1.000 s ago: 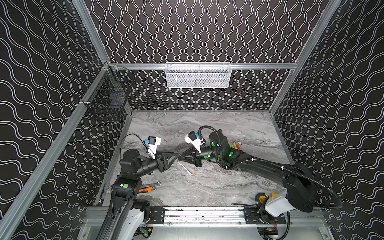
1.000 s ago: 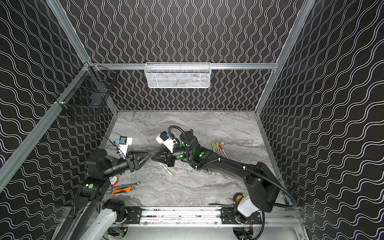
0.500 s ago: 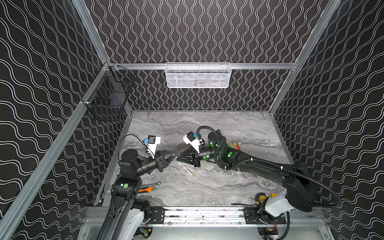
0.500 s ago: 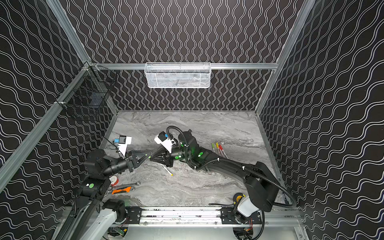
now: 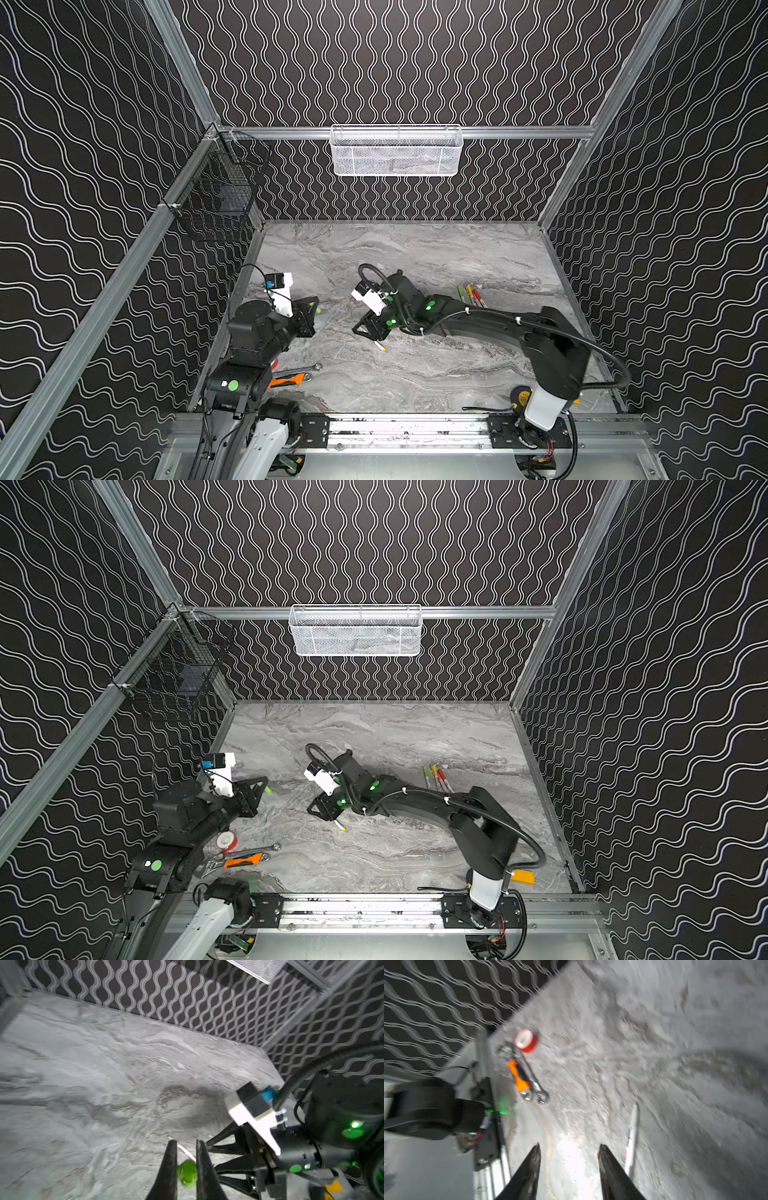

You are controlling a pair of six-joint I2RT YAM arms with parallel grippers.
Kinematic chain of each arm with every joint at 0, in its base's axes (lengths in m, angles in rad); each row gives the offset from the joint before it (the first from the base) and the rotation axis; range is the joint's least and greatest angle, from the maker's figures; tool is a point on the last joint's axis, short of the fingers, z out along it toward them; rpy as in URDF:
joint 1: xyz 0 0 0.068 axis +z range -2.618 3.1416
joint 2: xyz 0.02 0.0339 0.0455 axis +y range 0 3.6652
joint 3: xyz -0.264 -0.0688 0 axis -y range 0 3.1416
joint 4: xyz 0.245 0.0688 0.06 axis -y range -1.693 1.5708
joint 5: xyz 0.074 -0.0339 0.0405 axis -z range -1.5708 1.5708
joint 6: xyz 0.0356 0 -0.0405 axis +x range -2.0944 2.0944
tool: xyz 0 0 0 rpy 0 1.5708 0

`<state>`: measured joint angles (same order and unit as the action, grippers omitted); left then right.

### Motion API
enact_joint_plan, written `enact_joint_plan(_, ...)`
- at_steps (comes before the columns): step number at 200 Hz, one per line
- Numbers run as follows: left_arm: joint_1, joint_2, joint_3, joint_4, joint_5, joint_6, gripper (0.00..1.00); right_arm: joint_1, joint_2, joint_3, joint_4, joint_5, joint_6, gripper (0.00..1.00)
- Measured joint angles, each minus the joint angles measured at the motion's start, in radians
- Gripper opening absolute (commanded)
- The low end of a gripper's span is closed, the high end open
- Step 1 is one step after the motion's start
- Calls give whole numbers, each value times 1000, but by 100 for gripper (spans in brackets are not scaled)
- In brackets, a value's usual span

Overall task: Insert the pens into the pen caps
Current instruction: 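Lower the right gripper onto a white pen and grasp it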

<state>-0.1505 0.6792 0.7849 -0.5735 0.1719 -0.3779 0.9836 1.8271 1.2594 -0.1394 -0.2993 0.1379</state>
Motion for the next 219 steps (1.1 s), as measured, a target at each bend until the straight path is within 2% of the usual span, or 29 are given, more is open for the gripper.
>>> enact_joint_plan(40, 0, -12, 2, -41, -82, 21, 0, 32, 148, 104, -149, 157, 0, 48)
enact_joint_plan(92, 0, -17, 2, -52, -93, 37, 0, 51, 232, 151, -258, 267, -10, 44)
enact_joint_plan(163, 0, -25, 2, -52, -92, 37, 0, 68, 293, 229, -304, 359, -25, 18)
enact_joint_plan(199, 0, -29, 1, -51, -85, 37, 0, 68, 297, 245, -323, 362, -25, 12)
enact_joint_plan(219, 0, -26, -2, -48, -66, 38, 0, 62, 250, 212, -323, 332, -37, 10)
